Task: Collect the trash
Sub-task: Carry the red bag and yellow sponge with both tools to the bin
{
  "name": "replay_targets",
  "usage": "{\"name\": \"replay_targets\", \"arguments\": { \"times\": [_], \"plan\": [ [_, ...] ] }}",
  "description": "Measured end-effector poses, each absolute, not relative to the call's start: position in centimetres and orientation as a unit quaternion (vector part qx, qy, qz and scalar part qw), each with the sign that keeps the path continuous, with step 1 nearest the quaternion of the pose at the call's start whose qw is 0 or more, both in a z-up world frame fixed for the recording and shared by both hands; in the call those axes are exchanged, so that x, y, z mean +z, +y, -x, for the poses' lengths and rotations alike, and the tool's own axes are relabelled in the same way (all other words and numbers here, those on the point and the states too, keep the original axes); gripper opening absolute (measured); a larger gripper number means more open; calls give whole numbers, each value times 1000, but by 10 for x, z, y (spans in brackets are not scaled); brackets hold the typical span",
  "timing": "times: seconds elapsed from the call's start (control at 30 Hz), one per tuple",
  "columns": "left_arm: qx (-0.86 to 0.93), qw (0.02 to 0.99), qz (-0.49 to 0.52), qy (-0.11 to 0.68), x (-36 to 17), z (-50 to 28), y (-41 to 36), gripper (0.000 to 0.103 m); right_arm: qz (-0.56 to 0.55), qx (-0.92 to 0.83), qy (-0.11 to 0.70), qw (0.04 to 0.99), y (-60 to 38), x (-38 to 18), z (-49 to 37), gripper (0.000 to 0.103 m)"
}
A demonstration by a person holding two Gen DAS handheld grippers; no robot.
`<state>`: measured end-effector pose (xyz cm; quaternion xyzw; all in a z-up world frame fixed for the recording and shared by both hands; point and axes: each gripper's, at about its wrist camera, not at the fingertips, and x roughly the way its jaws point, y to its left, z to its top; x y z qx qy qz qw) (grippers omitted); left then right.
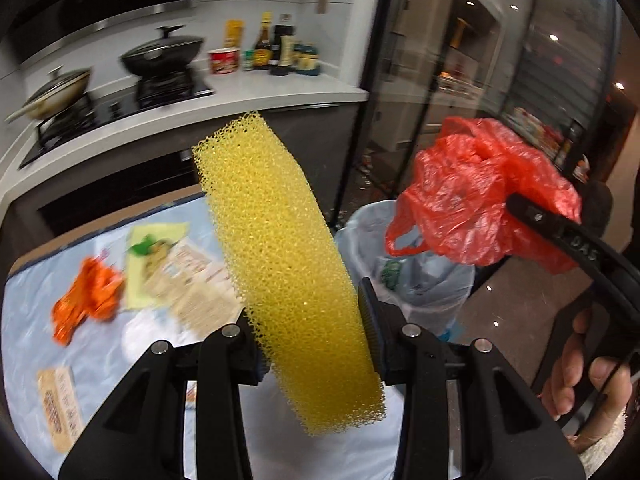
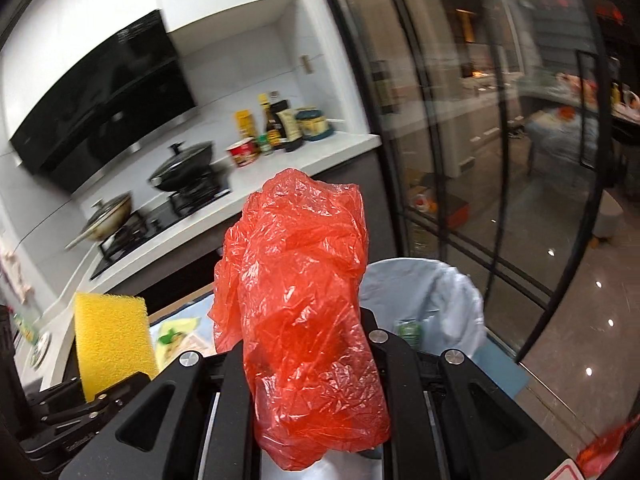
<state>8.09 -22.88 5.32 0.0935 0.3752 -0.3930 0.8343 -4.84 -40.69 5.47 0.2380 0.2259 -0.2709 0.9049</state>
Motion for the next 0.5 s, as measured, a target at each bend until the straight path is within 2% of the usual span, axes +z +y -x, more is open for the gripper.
{"name": "replay_targets", "arguments": {
  "times": [0.33, 0.5],
  "plan": [
    [-475, 783, -149, 372, 14, -81, -367, 36, -248, -341, 279, 863, -489, -2, 37, 13],
    [-487, 762, -179, 387, -15, -78, -415, 35, -250, -343, 310, 851, -505, -29, 24, 18]
  ]
}}
